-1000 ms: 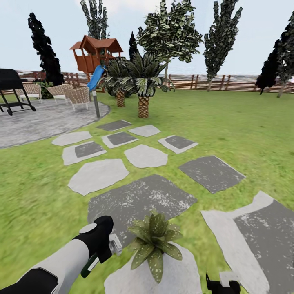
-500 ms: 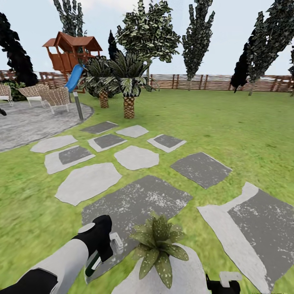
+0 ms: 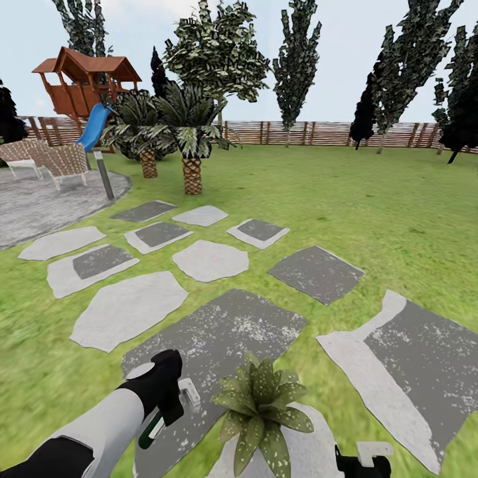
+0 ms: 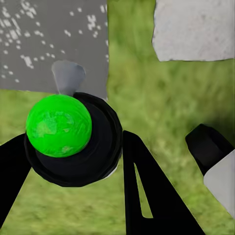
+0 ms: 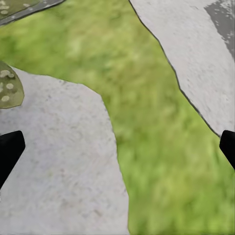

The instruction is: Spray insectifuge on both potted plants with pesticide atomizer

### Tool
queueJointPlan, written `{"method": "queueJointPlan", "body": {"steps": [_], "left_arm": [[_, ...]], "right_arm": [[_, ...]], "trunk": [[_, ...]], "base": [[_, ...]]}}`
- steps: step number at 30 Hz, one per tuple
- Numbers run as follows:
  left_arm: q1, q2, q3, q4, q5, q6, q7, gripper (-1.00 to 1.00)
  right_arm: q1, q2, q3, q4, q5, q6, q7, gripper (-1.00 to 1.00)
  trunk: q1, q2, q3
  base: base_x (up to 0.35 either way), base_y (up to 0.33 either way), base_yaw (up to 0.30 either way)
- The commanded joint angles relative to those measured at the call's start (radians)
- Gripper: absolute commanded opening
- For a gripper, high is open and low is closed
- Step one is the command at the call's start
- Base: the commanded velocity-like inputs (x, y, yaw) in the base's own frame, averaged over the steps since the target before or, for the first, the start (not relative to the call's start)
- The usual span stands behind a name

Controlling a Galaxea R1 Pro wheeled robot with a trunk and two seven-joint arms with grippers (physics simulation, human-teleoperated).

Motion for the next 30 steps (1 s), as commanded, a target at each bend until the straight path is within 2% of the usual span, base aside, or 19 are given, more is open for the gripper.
{"method": "queueJointPlan", "body": {"steps": [1,8,30], "left_arm": [[0.000,0.000,-0.003,-0.002,-0.008,0.003,-0.009,-1.00],[0.000,-0.005,-0.006,-0.001,-0.008,0.003,0.019,-1.00],[0.000,-0.010,-0.004,-0.002,-0.003,-0.007,0.020,-1.00]], "right_arm": [[-0.001,0.000,-0.005,0.002,0.011,-0.004,-0.004,1.00],[-0.001,0.000,-0.005,0.002,0.011,-0.004,-0.004,1.00],[-0.001,0.001,-0.005,0.003,0.011,-0.003,-0.004,1.00]], "trunk": [[0.000,0.000,-0.001],[0.000,0.000,-0.001],[0.000,0.000,-0.001]], "base": [[-0.149,0.001,-0.001],[-0.312,0.000,0.000],[-0.328,0.000,0.000]]}}
